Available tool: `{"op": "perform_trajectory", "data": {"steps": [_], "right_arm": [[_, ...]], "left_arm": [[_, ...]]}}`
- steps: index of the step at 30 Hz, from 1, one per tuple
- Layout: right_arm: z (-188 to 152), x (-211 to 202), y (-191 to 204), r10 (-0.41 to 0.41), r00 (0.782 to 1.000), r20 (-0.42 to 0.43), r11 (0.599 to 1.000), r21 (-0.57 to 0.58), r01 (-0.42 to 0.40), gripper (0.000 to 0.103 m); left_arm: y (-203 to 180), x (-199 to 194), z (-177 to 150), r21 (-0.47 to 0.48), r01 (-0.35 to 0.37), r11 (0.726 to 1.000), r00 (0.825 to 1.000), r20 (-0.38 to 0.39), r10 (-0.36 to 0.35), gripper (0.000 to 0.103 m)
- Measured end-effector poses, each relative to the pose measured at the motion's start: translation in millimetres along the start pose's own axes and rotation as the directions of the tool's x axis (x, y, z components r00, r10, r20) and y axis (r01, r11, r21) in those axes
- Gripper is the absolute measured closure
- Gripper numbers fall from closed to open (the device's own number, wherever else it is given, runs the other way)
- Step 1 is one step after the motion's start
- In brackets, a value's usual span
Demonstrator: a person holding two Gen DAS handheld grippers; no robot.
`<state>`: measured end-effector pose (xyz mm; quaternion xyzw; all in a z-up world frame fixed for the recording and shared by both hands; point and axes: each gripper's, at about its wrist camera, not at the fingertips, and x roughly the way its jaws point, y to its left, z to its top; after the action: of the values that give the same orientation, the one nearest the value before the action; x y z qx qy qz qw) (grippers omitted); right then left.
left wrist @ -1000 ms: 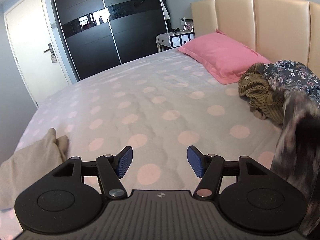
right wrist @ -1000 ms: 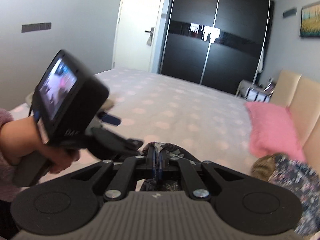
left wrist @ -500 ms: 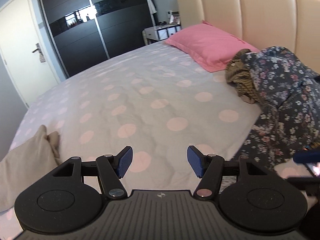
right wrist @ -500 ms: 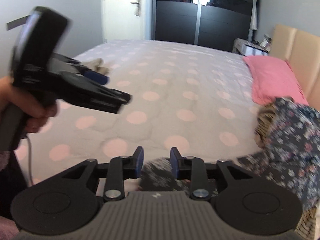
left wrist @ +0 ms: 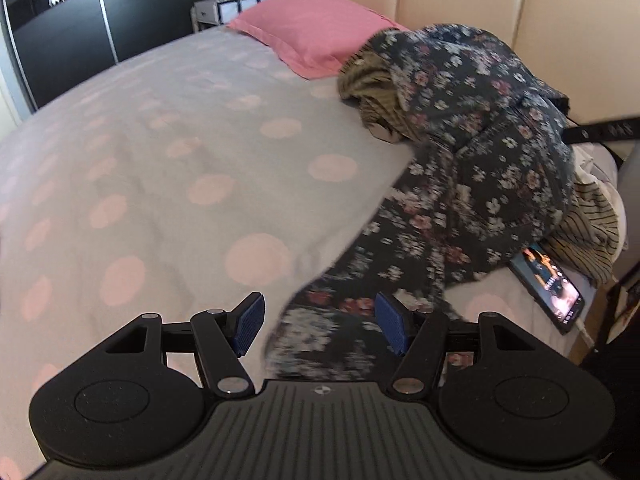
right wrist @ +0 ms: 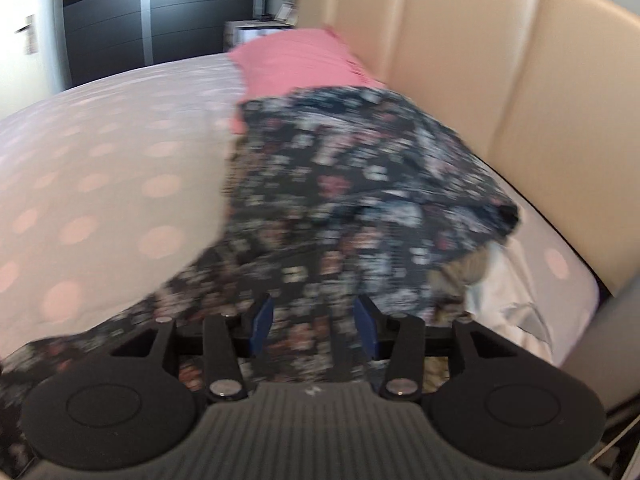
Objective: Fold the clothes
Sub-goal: 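Lift the floral shirt with the right gripper while the left gripper grasps its other edge, then pull the floral shirt off the pile onto the open bed with both grippers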
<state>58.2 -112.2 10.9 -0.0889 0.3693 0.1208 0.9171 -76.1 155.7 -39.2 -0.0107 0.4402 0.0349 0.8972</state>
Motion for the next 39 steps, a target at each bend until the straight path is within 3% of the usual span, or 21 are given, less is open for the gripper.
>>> {"op": "perform_trajectory", "data": {"steps": [4, 8, 13, 15, 17, 19, 21, 23, 25, 30, 33, 37, 39], "right_arm": [[7, 31, -31, -0.054, 0.998, -0.038, 0.994, 0.089, 0.057, 0.053], [2, 62, -48, -0.037, 0.995, -0.089, 0.985, 0.162, 0.052, 0.049], [0, 74, -57, -0.009, 0.998, -0.056, 0.985, 0.169, 0.018, 0.034], [1, 79, -59, -0.008, 0.999, -0.053, 0.985, 0.173, 0.017, 0.033], [1, 84, -61, -0.012, 0.998, -0.061, 0.982, 0.186, 0.023, 0.033], [1, 83, -60, -0.006, 0.999, -0.054, 0.984, 0.176, 0.016, 0.033], [1, 82, -58, 0.000, 0.999, -0.048, 0.986, 0.165, 0.008, 0.039], [1, 80, -57, 0.006, 0.999, -0.041, 0.988, 0.154, 0.000, 0.079], [2, 74, -51, 0.010, 1.000, -0.021, 0.992, 0.130, -0.007, 0.086], [7, 44, -37, 0.028, 0.998, 0.049, 0.993, 0.112, -0.033, 0.087], [13, 18, -23, 0.074, 0.993, 0.097, 0.993, 0.084, -0.082, 0.087], [27, -26, 13, 0.153, 0.967, 0.206, 0.988, -0.033, -0.150, 0.087], [35, -52, 33, 0.206, 0.943, 0.263, 0.977, -0.111, -0.182, 0.087]], "left_arm": [[-27, 17, -3, 0.039, 0.050, 0.998, 0.998, -0.027, -0.049, 0.043], [-54, 40, -12, 0.108, 0.086, 0.990, 0.994, -0.081, -0.077, 0.043], [-75, 67, -24, 0.200, 0.066, 0.977, 0.990, -0.137, -0.039, 0.043], [-78, 75, -26, 0.214, 0.041, 0.976, 0.989, -0.146, -0.010, 0.043], [-69, 75, -23, 0.170, 0.004, 0.985, 0.990, -0.138, 0.020, 0.050], [-60, 75, -21, 0.124, -0.033, 0.992, 0.990, -0.131, 0.049, 0.068], [-52, 76, -18, 0.077, -0.070, 0.995, 0.989, -0.126, 0.079, 0.083], [-43, 76, -15, 0.031, -0.107, 0.994, 0.986, -0.123, 0.110, 0.091], [-34, 74, -12, -0.006, -0.128, 0.992, 0.985, -0.118, 0.126, 0.099], [-10, 53, 0, -0.036, -0.194, 0.980, 0.980, -0.051, 0.192, 0.102], [14, 31, 17, -0.084, -0.256, 0.963, 0.966, 0.017, 0.259, 0.102], [50, -2, 33, -0.149, -0.292, 0.945, 0.949, 0.080, 0.306, 0.102], [66, -21, 36, -0.169, -0.339, 0.925, 0.927, 0.108, 0.360, 0.102]]}}
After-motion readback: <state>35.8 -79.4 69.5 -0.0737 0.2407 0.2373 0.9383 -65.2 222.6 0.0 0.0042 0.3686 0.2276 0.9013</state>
